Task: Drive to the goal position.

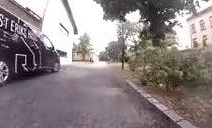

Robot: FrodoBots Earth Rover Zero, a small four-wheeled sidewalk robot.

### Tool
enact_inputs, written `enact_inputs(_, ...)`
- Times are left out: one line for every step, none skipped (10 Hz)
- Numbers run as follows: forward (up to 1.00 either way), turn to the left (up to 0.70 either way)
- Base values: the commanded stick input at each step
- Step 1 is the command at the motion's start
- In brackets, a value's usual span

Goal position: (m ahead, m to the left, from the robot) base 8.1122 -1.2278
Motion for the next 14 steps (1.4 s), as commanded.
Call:
enact_inputs(0.7, 0.0)
enact_inputs(0.7, 0.0)
enact_inputs(0.7, 0.0)
enact_inputs(0.7, 0.0)
enact_inputs(0.7, 0.0)
enact_inputs(0.7, 0.0)
enact_inputs(0.7, 0.0)
enact_inputs(0.7, 0.0)
enact_inputs(0.7, 0.0)
enact_inputs(0.7, 0.0)
enact_inputs(0.7, 0.0)
enact_inputs(0.7, 0.0)
enact_inputs(0.7, 0.0)
enact_inputs(0.7, 0.0)
